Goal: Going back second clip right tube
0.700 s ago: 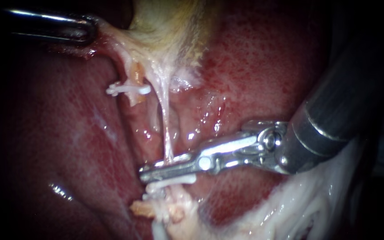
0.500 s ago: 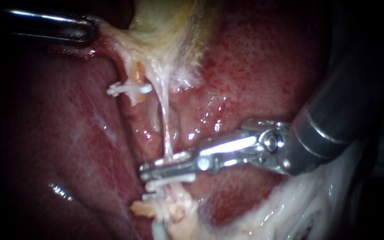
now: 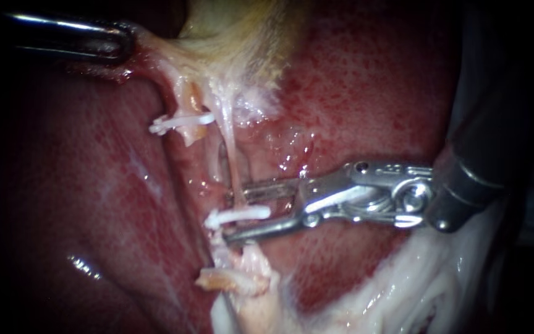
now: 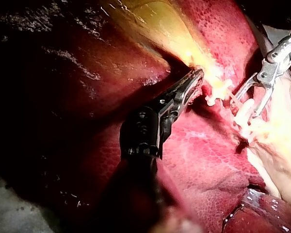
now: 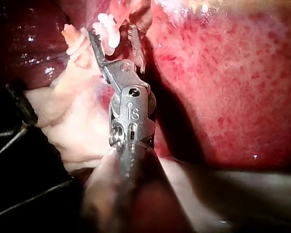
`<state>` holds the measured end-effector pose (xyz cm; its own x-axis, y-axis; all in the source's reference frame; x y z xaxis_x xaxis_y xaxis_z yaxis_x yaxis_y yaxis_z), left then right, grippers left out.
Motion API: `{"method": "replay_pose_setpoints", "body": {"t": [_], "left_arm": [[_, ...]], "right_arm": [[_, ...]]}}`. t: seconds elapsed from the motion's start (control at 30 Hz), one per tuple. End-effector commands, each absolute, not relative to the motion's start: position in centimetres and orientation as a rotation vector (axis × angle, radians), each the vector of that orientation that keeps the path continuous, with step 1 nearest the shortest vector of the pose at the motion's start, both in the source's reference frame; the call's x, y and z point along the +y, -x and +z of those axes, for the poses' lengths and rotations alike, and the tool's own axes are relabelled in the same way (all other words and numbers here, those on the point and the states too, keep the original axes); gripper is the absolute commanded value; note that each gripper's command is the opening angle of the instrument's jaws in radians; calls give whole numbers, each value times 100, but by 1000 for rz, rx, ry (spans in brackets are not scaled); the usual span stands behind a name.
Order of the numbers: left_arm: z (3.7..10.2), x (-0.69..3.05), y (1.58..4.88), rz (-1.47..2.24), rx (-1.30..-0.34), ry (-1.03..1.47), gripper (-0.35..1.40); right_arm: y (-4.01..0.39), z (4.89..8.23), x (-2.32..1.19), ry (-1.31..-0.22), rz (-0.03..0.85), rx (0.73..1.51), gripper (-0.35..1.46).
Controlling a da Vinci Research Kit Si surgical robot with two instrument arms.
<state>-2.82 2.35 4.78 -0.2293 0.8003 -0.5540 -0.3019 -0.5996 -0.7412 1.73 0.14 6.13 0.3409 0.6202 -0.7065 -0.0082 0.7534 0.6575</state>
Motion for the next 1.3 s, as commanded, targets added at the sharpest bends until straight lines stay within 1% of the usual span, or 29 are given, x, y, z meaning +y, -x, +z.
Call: {"method": "replay_pose_setpoints", "body": {"t": [0.03,0.23,0.3,0.4,0.47,0.7,0.8,1.1,1.3], "left_arm": [[478,235,282,1905,-643,1277,-35],[478,235,281,1906,-643,1277,-35],[478,235,281,1906,-644,1277,-35],[478,235,281,1906,-644,1277,-35],[478,236,281,1906,-644,1277,-35],[488,233,284,1908,-638,1278,-35],[501,227,290,1912,-628,1279,-35],[541,211,313,1961,-645,1263,-35],[547,210,315,1968,-651,1259,-35]], "right_arm": [[-168,609,17,-607,431,1162,50],[-125,592,23,-512,337,1185,50],[-107,586,23,-469,296,1182,50],[-84,577,26,-434,260,1152,50],[-76,572,28,-422,253,1149,50],[-51,556,40,-396,269,1138,50],[-48,554,42,-391,270,1137,50],[-49,550,40,-399,264,1140,50],[-49,550,39,-417,253,1147,50]]}}
